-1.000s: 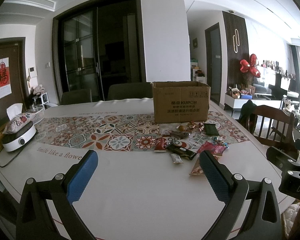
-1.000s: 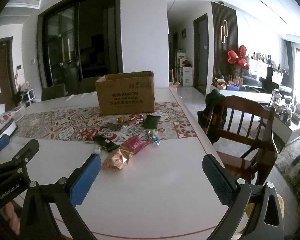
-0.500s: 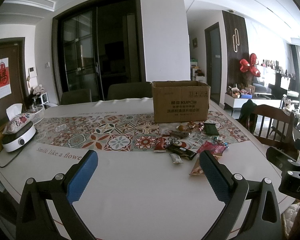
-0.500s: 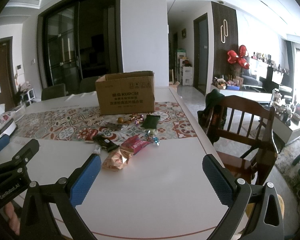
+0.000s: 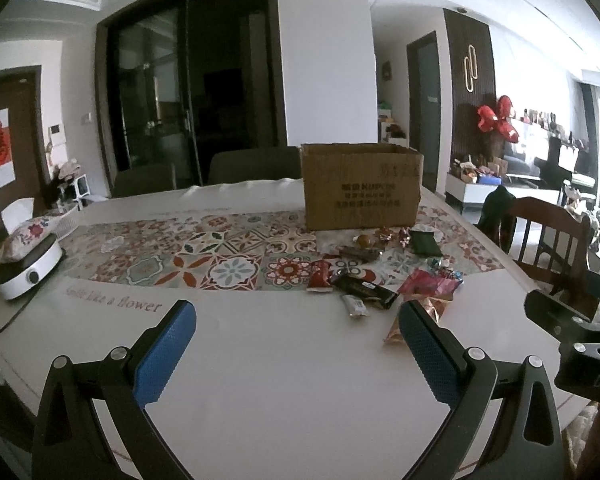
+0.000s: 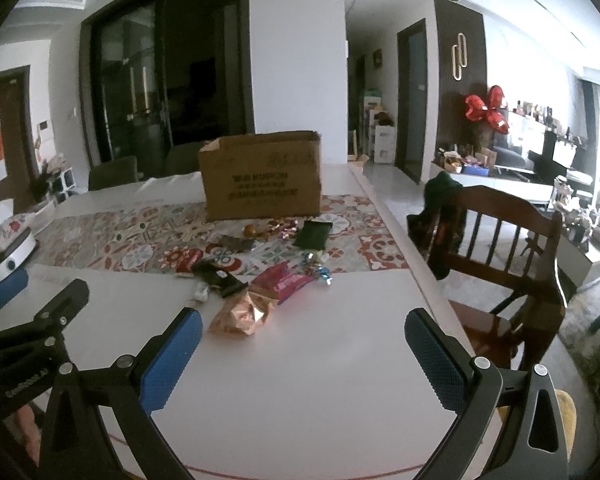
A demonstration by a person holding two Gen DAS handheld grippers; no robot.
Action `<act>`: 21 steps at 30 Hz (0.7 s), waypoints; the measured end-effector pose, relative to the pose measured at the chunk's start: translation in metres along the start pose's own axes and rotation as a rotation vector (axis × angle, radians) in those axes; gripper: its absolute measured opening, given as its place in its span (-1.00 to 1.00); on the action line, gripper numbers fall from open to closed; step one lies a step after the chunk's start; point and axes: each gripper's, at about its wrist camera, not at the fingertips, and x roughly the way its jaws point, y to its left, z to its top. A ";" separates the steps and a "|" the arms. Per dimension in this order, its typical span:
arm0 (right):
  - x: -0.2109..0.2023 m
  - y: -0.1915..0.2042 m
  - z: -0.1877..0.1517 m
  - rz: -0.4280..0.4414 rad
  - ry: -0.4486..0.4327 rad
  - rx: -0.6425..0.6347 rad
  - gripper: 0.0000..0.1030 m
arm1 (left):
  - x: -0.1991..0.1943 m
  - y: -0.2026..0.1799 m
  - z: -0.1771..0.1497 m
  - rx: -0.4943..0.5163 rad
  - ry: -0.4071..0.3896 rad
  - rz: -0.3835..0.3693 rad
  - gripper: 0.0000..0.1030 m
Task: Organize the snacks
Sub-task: 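Grasp the white snack packet with the left tool while the right tool grasps the gold foil bag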
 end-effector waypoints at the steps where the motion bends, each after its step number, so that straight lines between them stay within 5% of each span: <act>1: 0.004 0.002 0.001 0.009 0.007 -0.003 0.99 | 0.002 0.000 0.001 0.004 0.001 -0.005 0.99; 11: 0.045 0.016 0.010 0.063 0.061 0.010 0.98 | 0.048 0.004 0.012 0.047 0.051 -0.125 0.48; 21: 0.094 0.028 0.009 0.123 0.168 0.045 0.68 | 0.101 -0.002 0.009 0.095 0.158 -0.234 -0.01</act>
